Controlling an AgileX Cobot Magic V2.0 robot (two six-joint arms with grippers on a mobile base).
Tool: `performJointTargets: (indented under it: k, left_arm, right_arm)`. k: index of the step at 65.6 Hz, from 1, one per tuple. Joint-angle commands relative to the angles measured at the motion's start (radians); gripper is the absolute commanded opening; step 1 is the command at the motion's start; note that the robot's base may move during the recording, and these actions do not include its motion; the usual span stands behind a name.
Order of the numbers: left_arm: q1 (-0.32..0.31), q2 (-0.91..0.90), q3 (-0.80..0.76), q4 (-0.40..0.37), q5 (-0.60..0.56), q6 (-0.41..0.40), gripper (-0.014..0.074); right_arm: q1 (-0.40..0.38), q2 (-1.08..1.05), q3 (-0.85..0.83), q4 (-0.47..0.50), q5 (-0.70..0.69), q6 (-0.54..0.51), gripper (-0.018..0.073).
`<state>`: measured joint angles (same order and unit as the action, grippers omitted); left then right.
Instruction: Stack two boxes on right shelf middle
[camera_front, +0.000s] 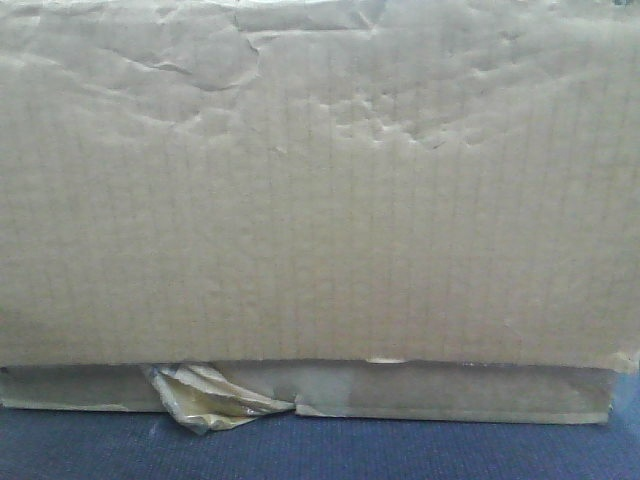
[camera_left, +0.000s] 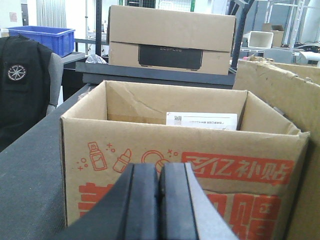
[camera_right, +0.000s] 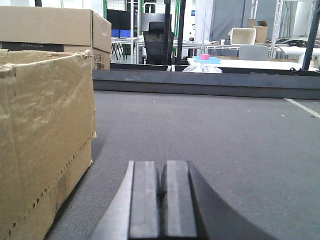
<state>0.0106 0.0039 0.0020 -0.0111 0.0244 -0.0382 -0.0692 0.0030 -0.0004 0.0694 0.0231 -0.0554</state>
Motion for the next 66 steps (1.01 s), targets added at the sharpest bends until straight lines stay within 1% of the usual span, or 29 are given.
performJointTargets:
  k: [1, 41, 43, 44, 45, 50, 55, 66]
  left_arm:
    - [0.003, -0.004, -0.002, 0.003, -0.018, -0.006, -0.0111]
    - [0.003, -0.004, -0.002, 0.003, -0.018, -0.006, -0.0111]
    - [0.003, -0.004, -0.002, 0.005, -0.024, -0.006, -0.0111]
    - [0.003, -0.004, -0.002, 0.025, -0.024, -0.006, -0.0111]
    - [0.003, -0.004, -0.002, 0.027, -0.030, -0.006, -0.0111]
    - [0.003, -0.004, -0.002, 0.023, -0.024, -0.006, -0.0111]
    - [0.003, -0.004, -0.062, 0.023, 0.047, -0.006, -0.0111]
    - [0.003, 0.033, -0.261, 0.023, 0.269, -0.006, -0.0111]
  right_arm:
    - [-0.006, -0.003, 0.000, 0.003, -0.017, 0.000, -0.0162]
    - [-0.006, -0.003, 0.000, 0.003, -0.017, 0.000, -0.0162]
    - [-0.006, -0.003, 0.000, 0.003, -0.017, 0.000, -0.0162]
    - [-0.006, -0.003, 0.000, 0.003, -0.017, 0.000, -0.0162]
    - [-0.006, -0.003, 0.000, 0.003, -0.017, 0.000, -0.0162]
    - [-0.006, -0.003, 0.000, 0.003, -0.017, 0.000, -0.0162]
    - [-0.006, -0.003, 0.000, 0.003, -0.017, 0.000, -0.0162]
    - [-0.006, -0.003, 0.000, 0.003, -0.017, 0.000, -0.0162]
